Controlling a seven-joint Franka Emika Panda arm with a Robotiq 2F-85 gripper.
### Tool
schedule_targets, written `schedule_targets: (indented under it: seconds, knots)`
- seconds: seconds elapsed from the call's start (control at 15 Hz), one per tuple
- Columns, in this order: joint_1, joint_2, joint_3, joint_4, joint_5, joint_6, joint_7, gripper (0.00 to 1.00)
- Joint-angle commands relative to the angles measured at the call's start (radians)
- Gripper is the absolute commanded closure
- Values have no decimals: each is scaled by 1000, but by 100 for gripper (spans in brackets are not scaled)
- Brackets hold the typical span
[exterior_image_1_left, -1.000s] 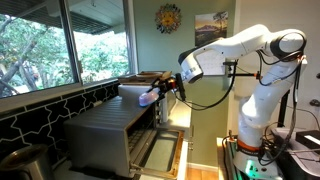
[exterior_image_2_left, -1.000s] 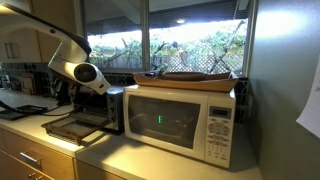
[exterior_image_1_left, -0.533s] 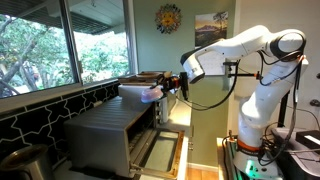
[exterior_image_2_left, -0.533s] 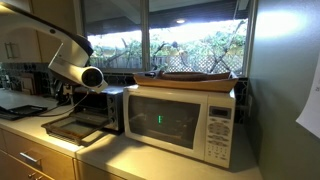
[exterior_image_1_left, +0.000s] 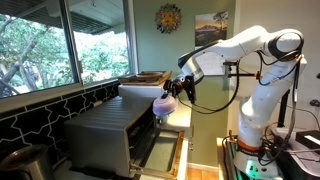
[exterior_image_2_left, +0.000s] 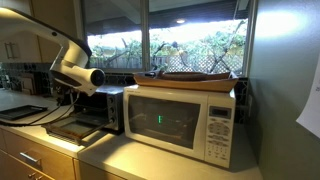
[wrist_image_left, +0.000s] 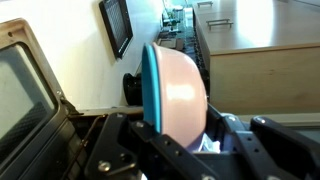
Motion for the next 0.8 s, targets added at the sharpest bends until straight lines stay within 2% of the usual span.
schedule_targets:
  seconds: [0.0, 0.13, 0.2, 0.73]
  knots:
    - [-8, 6, 12, 2, -5, -4, 0, 89]
    - [-7, 13, 14, 4, -10, -4, 0, 89]
    - [-7, 14, 14, 5, -10, -4, 0, 97]
    - [-8, 81, 16, -96, 104, 27, -13, 97]
